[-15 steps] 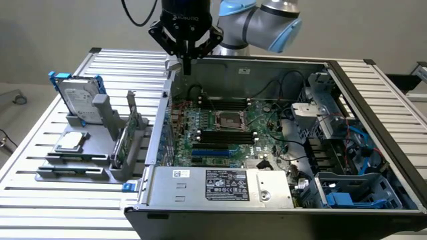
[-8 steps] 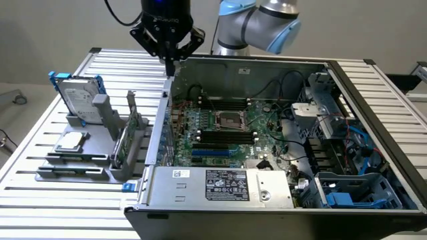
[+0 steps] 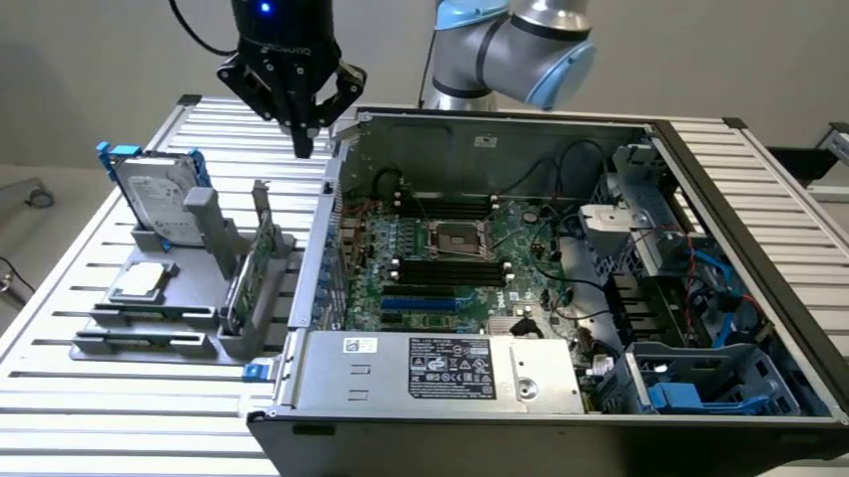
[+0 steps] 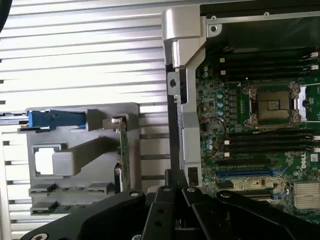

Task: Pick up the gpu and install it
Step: 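Reach for the gpu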

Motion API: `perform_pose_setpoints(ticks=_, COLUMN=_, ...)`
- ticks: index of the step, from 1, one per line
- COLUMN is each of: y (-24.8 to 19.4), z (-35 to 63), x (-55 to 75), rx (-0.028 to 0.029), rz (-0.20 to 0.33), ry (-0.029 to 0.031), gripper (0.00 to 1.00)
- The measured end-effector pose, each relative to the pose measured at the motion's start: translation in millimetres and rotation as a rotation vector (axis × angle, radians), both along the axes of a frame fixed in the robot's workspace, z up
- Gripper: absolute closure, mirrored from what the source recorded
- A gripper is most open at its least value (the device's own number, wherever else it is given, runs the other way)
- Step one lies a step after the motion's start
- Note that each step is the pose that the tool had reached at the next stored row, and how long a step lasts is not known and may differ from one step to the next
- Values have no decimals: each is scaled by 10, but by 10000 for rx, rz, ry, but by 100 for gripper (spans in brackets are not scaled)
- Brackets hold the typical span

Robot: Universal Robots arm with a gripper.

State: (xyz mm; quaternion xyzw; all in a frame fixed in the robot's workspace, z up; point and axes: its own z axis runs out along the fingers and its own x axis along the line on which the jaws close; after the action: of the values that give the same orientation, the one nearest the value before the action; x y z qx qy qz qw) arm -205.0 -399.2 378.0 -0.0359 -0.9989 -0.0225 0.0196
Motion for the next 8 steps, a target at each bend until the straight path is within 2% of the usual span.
perform_pose_setpoints(ticks=8, y=-13, z=-86, x=-329, rx=-6, rz=0, ry=0, gripper=89)
